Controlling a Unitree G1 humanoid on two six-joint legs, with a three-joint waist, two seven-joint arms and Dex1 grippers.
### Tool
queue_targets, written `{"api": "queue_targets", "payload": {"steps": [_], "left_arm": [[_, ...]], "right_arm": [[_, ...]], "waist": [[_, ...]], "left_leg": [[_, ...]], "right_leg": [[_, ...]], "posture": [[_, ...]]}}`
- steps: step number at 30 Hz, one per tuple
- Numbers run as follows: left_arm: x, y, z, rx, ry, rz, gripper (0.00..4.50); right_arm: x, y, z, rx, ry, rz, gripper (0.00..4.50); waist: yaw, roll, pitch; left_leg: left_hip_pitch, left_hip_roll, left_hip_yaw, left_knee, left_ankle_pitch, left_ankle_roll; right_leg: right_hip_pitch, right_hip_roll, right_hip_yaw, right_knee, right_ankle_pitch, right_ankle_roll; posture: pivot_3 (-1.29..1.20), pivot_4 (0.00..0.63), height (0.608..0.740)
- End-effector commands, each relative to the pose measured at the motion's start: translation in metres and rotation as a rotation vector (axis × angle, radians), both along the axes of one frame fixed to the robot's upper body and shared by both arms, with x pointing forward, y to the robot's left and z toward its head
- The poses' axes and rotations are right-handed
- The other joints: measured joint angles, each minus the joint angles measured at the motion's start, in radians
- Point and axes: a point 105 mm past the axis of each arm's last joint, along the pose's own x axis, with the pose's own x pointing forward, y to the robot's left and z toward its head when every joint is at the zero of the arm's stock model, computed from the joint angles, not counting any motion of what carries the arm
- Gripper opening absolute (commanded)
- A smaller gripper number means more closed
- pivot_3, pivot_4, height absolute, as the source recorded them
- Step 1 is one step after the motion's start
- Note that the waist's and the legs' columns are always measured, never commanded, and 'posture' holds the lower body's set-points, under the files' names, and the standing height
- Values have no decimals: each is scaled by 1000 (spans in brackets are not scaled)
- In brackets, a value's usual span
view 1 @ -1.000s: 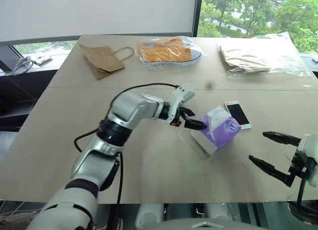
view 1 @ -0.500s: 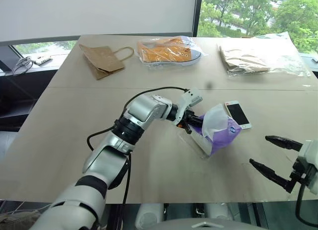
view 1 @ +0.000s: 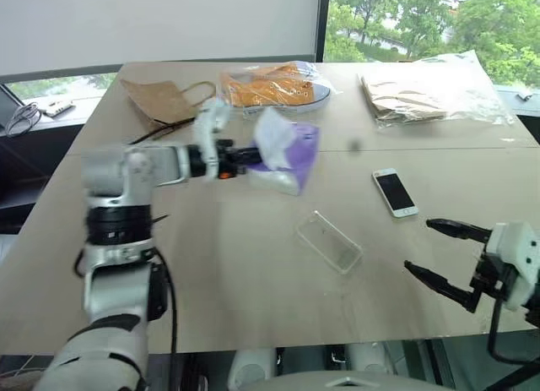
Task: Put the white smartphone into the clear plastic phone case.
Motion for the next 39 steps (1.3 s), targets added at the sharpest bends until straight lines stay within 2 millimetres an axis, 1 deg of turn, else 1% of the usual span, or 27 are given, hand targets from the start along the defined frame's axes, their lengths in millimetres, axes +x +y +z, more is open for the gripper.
{"api": "queue_targets", "payload": {"steps": [1,2,4,5,7,8,9,11,12,13,14,16,17,18,19,20,21,22,24,25,26,28,30,33,36,39], "left_arm": [[-2,33,1,3,-8,141,35],[0,43,-3,13,-7,190,35],[9,64,-21,64,-11,302,35],[14,70,-25,73,-22,341,35],[20,73,-28,68,-42,366,35],[22,79,-28,60,-54,404,658],[23,84,-27,56,-62,433,1034],[22,93,-16,19,-112,477,1903],[19,96,-12,5,-129,483,2461],[14,99,-7,-7,-145,494,2888],[10,104,-2,-12,-157,508,3414],[1,108,12,1,-218,493,4318],[-6,103,23,15,-267,427,4451],[-14,94,33,25,-312,340,4451],[-23,79,42,45,-360,222,4451],[-33,61,48,52,-387,90,4451],[-43,41,49,60,-394,-45,4451],[-54,18,47,62,-393,-193,4451],[-72,-18,37,68,-369,-408,4451],[-77,-29,32,79,-365,-477,4451],[-79,-35,29,88,-363,-513,4451],[-87,-63,9,106,-342,-696,4451],[-91,-81,-12,134,-327,-849,4451],[-86,-99,-36,181,-326,-1026,4451],[-76,-105,-57,256,-347,-1148,4451],[-69,-109,-68,315,-368,-1247,4451]], "right_arm": [[8,9,6,22,-29,45,4500],[11,12,6,32,-33,55,4500],[16,22,7,62,-36,99,4500],[18,26,8,75,-40,114,4500],[22,30,9,87,-47,125,4500],[24,31,11,92,-58,129,4500],[26,33,12,96,-65,133,4500],[29,34,17,118,-76,129,4500],[29,34,18,126,-72,127,4500],[29,34,17,128,-68,127,4500],[28,34,16,127,-62,128,4500],[27,33,14,123,-56,123,4500],[26,31,14,123,-55,115,4500],[25,29,14,123,-57,108,4500],[24,26,15,123,-57,100,4500],[24,24,15,122,-58,95,4500],[23,22,15,119,-60,91,4500],[22,21,15,117,-61,89,4500],[21,18,15,114,-63,82,4500],[20,17,15,112,-62,77,4500],[20,17,15,111,-62,74,4500],[16,9,15,100,-53,41,4500],[11,3,13,81,-37,23,4500],[-4,-4,5,21,22,30,4500],[-20,-12,0,-35,77,32,4500],[-32,-19,0,-55,116,21,4500]], "waist": [[11,-2,1],[16,-3,2],[22,-3,2],[25,-3,2],[32,-4,2],[35,-4,2],[34,-4,2],[32,-4,2],[31,-4,2],[30,-5,2],[26,-5,2],[20,-5,3],[17,-5,3],[13,-5,3],[10,-6,4],[11,-7,4],[12,-7,4],[15,-7,4],[21,-5,3],[22,-4,3],[20,-4,3],[20,-4,3],[21,-4,3],[32,-3,2],[32,-3,2],[35,-3,2]], "left_leg": [[-1,0,0,0,0,0],[-1,0,-1,0,0,0],[-2,-1,-1,1,0,0],[-1,-1,-1,1,0,0],[-2,-1,-1,1,0,0],[-2,-1,-1,1,0,0],[-2,-1,-1,1,0,0],[-2,-1,0,1,0,0],[-2,-1,0,1,0,0],[-2,-1,0,1,0,0],[-2,-1,0,1,0,-1],[-2,0,0,1,2,-3],[-2,0,0,1,2,-4],[-2,0,0,0,2,-5],[-2,0,0,0,2,-5],[-2,0,0,0,3,-5],[-2,0,0,0,3,-5],[-2,-1,0,0,3,-5],[-2,-2,0,0,2,-5],[-1,-2,0,1,0,-1],[-1,-2,1,1,0,-1],[0,-2,1,1,0,0],[1,-2,1,1,0,0],[0,-2,1,1,0,0],[-1,-1,1,1,0,0],[-2,-1,1,1,0,0]], "right_leg": [[0,-1,-1,0,0,0],[0,-1,-1,0,0,0],[0,-2,-3,0,0,0],[1,-3,-2,0,1,-1],[1,-3,-2,0,2,-4],[1,-3,-3,0,2,-4],[1,-4,-3,0,2,-4],[1,-4,-2,0,2,-4],[1,-4,-2,0,3,-4],[1,-4,-2,0,3,-4],[1,-4,-2,0,3,-4],[0,-7,-2,0,3,-4],[0,-7,-2,0,3,-4],[0,-7,-2,0,3,-4],[0,-7,-2,0,3,-4],[0,-8,-3,0,3,-4],[0,-9,-3,0,2,-4],[0,-9,-3,-1,2,-4],[1,-11,-3,-1,1,-7],[2,-12,-2,-1,0,-8],[2,-12,-2,-1,0,-8],[2,-10,-1,-1,0,-8],[2,-8,-1,0,0,-8],[2,-2,-1,0,1,-8],[1,-1,-1,-1,1,-7],[1,1,0,-1,0,-5]], "posture": [[0,150,740],[0,150,740],[0,150,740],[0,150,740],[0,150,740],[0,150,740],[0,150,740],[0,150,740],[0,150,740],[0,150,740],[0,150,740],[0,150,740],[0,150,740],[0,150,740],[0,150,740],[0,150,740],[0,150,740],[0,150,740],[0,150,740],[0,150,740],[0,150,740],[0,150,740],[0,150,740],[0,150,740],[0,150,740],[0,150,740]]}}
